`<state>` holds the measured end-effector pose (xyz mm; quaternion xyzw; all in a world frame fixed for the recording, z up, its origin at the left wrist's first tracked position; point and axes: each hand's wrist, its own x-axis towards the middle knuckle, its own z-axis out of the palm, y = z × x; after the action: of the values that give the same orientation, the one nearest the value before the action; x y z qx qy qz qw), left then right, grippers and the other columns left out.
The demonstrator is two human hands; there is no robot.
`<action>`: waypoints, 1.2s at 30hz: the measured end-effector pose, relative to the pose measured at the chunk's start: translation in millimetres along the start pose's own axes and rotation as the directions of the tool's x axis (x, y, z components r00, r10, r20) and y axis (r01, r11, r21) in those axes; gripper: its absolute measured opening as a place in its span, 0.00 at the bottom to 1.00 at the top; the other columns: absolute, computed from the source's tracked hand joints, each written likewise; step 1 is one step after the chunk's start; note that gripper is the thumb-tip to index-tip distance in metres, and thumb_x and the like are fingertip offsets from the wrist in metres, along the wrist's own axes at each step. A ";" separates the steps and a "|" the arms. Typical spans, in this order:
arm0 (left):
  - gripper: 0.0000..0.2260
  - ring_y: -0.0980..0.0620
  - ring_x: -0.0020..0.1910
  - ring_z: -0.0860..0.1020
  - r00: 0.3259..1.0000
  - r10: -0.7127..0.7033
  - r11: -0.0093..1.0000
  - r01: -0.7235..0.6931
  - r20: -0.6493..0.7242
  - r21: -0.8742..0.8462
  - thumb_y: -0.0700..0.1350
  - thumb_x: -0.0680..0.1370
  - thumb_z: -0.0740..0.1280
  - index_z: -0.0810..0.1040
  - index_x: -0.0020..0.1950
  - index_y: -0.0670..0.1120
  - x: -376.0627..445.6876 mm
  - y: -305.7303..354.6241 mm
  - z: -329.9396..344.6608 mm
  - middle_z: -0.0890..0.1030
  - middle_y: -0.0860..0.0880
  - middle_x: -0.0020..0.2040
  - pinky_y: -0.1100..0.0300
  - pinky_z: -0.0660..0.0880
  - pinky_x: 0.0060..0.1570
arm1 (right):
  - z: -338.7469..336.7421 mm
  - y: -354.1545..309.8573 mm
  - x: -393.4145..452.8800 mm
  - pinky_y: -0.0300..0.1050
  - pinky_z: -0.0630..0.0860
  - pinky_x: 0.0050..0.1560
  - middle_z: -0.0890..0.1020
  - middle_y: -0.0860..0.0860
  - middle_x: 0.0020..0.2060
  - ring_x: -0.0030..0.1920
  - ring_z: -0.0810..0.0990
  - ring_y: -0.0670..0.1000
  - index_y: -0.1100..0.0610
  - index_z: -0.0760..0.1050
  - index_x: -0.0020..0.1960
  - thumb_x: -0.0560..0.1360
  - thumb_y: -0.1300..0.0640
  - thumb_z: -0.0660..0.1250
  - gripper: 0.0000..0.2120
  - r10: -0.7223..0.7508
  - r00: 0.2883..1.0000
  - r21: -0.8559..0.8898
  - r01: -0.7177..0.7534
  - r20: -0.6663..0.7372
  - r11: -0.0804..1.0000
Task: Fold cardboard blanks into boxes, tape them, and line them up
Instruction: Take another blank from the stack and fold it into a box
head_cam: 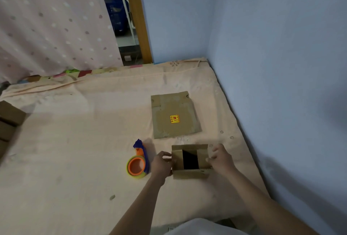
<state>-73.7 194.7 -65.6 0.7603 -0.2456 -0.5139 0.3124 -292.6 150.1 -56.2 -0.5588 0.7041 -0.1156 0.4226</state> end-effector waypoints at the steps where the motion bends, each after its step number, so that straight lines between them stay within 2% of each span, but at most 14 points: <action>1: 0.07 0.47 0.40 0.79 1.000 -0.004 1.000 0.004 -0.010 0.001 0.35 0.78 0.68 0.76 0.53 0.45 0.7 0.1 0.9 0.82 0.44 0.48 0.44 0.82 0.43 | -0.2 4.2 1.9 0.35 0.69 0.38 0.79 0.51 0.47 0.49 0.78 0.51 0.56 0.69 0.58 0.76 0.57 0.72 0.15 0.039 0.999 0.040 -0.040 0.011 0.998; 3: 0.08 0.47 0.40 0.80 1.000 -0.014 1.000 0.014 -0.020 0.013 0.34 0.78 0.68 0.76 0.52 0.45 1.0 -0.5 1.9 0.82 0.47 0.47 0.46 0.82 0.43 | 2.4 10.9 7.3 0.37 0.72 0.41 0.80 0.51 0.51 0.50 0.78 0.50 0.55 0.73 0.58 0.76 0.54 0.73 0.14 0.097 0.995 0.100 -0.099 0.023 0.990; 7: 0.07 0.46 0.43 0.81 0.999 -0.023 0.999 0.024 -0.026 0.032 0.34 0.77 0.68 0.77 0.51 0.44 2.5 -4.9 2.2 0.82 0.48 0.47 0.47 0.82 0.43 | 10.5 17.6 16.3 0.53 0.81 0.55 0.80 0.50 0.55 0.55 0.79 0.53 0.51 0.77 0.54 0.74 0.53 0.74 0.11 0.172 0.985 0.152 -0.172 0.009 0.973; 10: 0.06 0.43 0.46 0.83 0.999 -0.040 0.998 0.041 -0.015 0.037 0.35 0.77 0.70 0.78 0.52 0.42 5.3 -6.4 1.4 0.82 0.47 0.48 0.48 0.83 0.43 | 12.2 17.5 15.8 0.51 0.82 0.52 0.78 0.48 0.63 0.53 0.80 0.51 0.49 0.76 0.61 0.76 0.54 0.72 0.14 0.131 0.991 0.162 -0.132 0.017 0.978; 13: 0.06 0.44 0.43 0.83 0.998 -0.058 0.998 0.058 -0.002 0.029 0.35 0.76 0.71 0.79 0.52 0.42 10.0 -6.2 -0.5 0.82 0.46 0.48 0.48 0.83 0.42 | 5.6 4.9 14.2 0.46 0.79 0.55 0.73 0.46 0.69 0.61 0.77 0.49 0.46 0.71 0.71 0.83 0.47 0.61 0.18 0.010 0.997 0.168 -0.024 0.082 0.985; 15: 0.07 0.43 0.42 0.82 0.998 -0.057 0.998 0.057 0.006 0.024 0.34 0.76 0.71 0.79 0.52 0.41 12.3 -5.4 -1.6 0.81 0.45 0.48 0.49 0.84 0.41 | 1.1 -3.9 14.7 0.41 0.77 0.44 0.76 0.48 0.66 0.61 0.76 0.51 0.47 0.71 0.73 0.83 0.40 0.54 0.23 0.041 0.991 0.167 -0.062 0.127 0.984; 17: 0.08 0.41 0.45 0.83 0.999 -0.048 0.998 0.047 0.026 0.032 0.34 0.75 0.72 0.79 0.53 0.41 13.7 -5.2 -1.6 0.81 0.46 0.48 0.49 0.84 0.41 | -0.2 -6.0 15.4 0.44 0.80 0.38 0.78 0.47 0.63 0.60 0.78 0.52 0.47 0.73 0.71 0.81 0.37 0.56 0.24 0.067 0.989 0.163 -0.088 0.131 0.983; 19: 0.11 0.41 0.48 0.83 0.997 -0.044 0.999 0.042 0.065 0.029 0.36 0.73 0.75 0.79 0.53 0.42 15.0 -5.1 -3.3 0.82 0.45 0.50 0.49 0.84 0.42 | 1.3 -5.0 16.3 0.51 0.83 0.49 0.79 0.44 0.63 0.60 0.79 0.52 0.45 0.78 0.66 0.80 0.38 0.61 0.19 0.047 0.995 0.158 -0.060 0.088 0.986; 21: 0.14 0.42 0.47 0.83 0.992 -0.052 0.999 0.053 0.117 -0.008 0.40 0.71 0.78 0.79 0.54 0.43 16.9 -4.4 -6.6 0.82 0.43 0.51 0.51 0.84 0.43 | 2.8 -4.8 18.4 0.49 0.80 0.55 0.80 0.43 0.61 0.59 0.80 0.50 0.43 0.81 0.58 0.78 0.45 0.67 0.09 0.031 0.997 0.168 -0.042 0.064 0.985; 26: 0.13 0.40 0.42 0.85 0.990 -0.115 0.993 0.112 0.079 0.048 0.48 0.76 0.73 0.78 0.56 0.43 22.6 -1.5 -5.7 0.81 0.40 0.51 0.49 0.84 0.39 | 3.8 -4.0 15.9 0.47 0.81 0.45 0.82 0.44 0.48 0.43 0.81 0.45 0.40 0.79 0.51 0.74 0.62 0.68 0.16 0.015 0.997 0.037 -0.018 0.082 0.999; 29: 0.11 0.41 0.41 0.84 0.996 -0.083 0.992 0.079 0.031 0.100 0.48 0.77 0.73 0.77 0.54 0.44 23.9 -1.8 -2.3 0.80 0.42 0.50 0.51 0.83 0.35 | 8.4 -2.2 15.8 0.41 0.77 0.41 0.82 0.45 0.50 0.41 0.78 0.41 0.40 0.77 0.52 0.75 0.62 0.68 0.16 -0.038 0.998 -0.020 0.039 0.041 0.999; 32: 0.11 0.41 0.40 0.84 0.996 -0.077 0.994 0.074 0.037 0.084 0.47 0.76 0.74 0.78 0.52 0.43 24.2 -1.5 -3.1 0.81 0.41 0.49 0.49 0.83 0.35 | 7.6 -1.1 13.8 0.40 0.75 0.47 0.81 0.45 0.57 0.49 0.79 0.46 0.40 0.76 0.57 0.78 0.51 0.69 0.10 -0.071 0.995 -0.040 0.074 0.074 0.996; 34: 0.10 0.41 0.39 0.84 0.996 -0.085 0.993 0.081 0.042 0.085 0.47 0.76 0.74 0.78 0.50 0.44 24.1 -0.6 -5.1 0.81 0.40 0.49 0.49 0.83 0.36 | 2.5 -2.6 7.9 0.43 0.73 0.57 0.76 0.42 0.61 0.59 0.75 0.47 0.43 0.72 0.67 0.76 0.41 0.70 0.21 -0.081 0.976 -0.011 0.085 0.204 0.996; 36: 0.09 0.41 0.38 0.84 0.995 -0.091 0.992 0.087 0.039 0.092 0.47 0.75 0.74 0.77 0.49 0.45 24.1 -0.8 -4.9 0.81 0.41 0.49 0.50 0.83 0.35 | -5.6 -6.2 -2.1 0.42 0.70 0.61 0.71 0.42 0.62 0.63 0.70 0.46 0.45 0.65 0.74 0.74 0.40 0.72 0.33 -0.092 0.925 0.019 0.091 0.369 0.996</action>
<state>-60.6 179.6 -80.0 0.7726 -0.2408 -0.5319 0.2493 -292.3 148.0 -47.9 -0.6025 0.5850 -0.0284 0.5422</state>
